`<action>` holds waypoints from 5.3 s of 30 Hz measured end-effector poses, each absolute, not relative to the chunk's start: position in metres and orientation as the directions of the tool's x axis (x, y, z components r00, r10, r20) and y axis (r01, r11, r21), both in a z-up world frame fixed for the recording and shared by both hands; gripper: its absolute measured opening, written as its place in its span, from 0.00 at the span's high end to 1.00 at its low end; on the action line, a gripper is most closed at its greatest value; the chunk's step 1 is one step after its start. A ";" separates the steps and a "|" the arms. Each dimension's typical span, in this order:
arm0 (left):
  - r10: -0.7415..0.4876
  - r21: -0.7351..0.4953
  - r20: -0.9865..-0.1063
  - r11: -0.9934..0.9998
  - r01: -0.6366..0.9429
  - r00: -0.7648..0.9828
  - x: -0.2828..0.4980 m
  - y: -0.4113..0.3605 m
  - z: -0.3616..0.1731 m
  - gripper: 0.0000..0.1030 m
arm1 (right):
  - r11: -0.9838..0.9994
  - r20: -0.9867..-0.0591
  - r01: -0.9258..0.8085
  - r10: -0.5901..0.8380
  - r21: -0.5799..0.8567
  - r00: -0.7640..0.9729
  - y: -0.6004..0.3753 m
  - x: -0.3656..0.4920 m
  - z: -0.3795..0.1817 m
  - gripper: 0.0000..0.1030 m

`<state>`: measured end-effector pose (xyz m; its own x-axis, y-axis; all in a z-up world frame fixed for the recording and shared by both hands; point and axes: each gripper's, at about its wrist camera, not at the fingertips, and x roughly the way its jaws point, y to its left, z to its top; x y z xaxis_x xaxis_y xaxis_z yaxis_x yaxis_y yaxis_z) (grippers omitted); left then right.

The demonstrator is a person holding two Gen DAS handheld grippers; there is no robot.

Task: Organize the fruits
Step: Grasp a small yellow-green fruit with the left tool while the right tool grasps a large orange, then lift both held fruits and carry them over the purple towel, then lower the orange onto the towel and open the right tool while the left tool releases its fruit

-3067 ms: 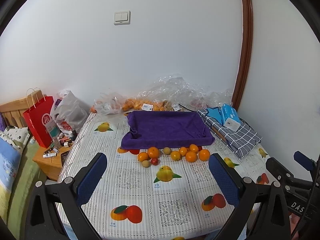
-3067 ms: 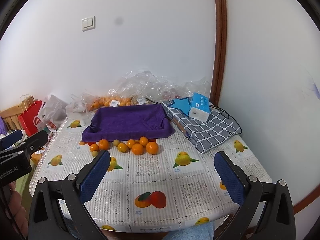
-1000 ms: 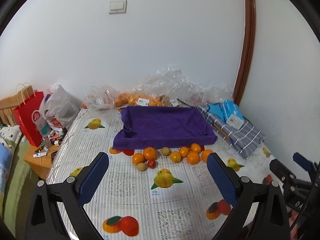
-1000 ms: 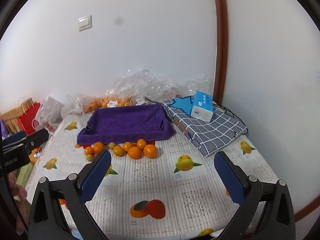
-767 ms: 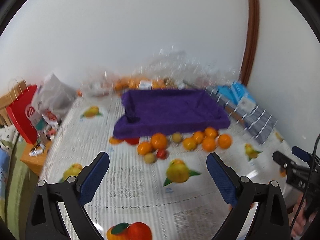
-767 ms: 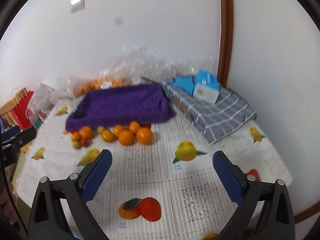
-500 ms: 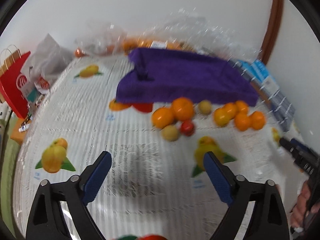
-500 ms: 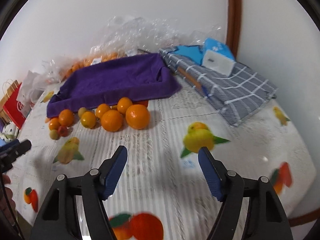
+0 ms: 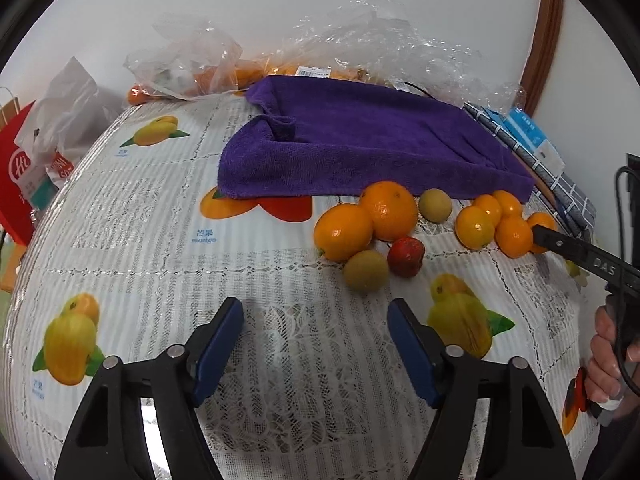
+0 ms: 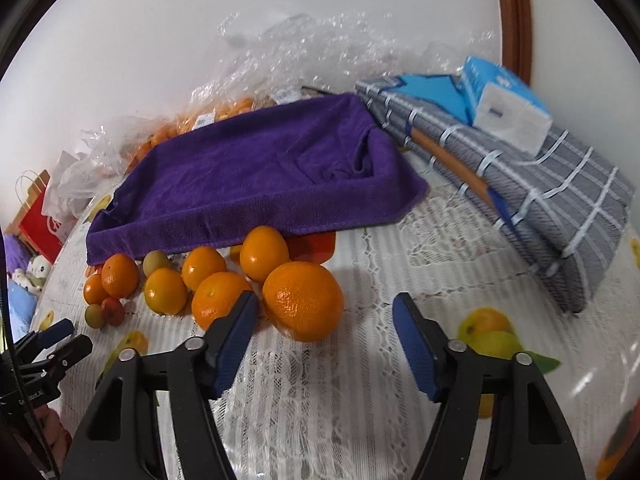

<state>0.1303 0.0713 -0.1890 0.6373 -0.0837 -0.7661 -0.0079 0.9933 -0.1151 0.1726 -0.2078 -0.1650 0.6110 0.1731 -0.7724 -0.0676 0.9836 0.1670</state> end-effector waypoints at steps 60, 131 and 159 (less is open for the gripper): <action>-0.223 -0.357 -0.510 0.934 0.032 0.831 0.109 0.091 -0.162 0.76 | 0.981 -0.615 -0.085 0.177 0.177 0.768 -0.214 0.114 -0.135 0.60; -0.049 -0.118 -0.709 0.992 -0.049 0.704 0.284 0.054 -0.169 0.76 | 0.970 -0.634 -0.083 0.212 0.227 0.744 -0.190 0.277 -0.133 0.49; -0.097 -0.217 -0.600 0.975 -0.044 0.794 0.270 0.064 -0.149 0.57 | 0.967 -0.702 -0.167 0.254 0.192 0.665 -0.188 0.196 -0.149 0.64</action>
<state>0.2697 0.0637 -0.1488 0.7942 -0.0973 -0.5998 -0.0444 0.9752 -0.2170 0.1959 -0.1877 -0.1492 0.6650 0.2540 -0.7024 -0.1668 0.9671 0.1919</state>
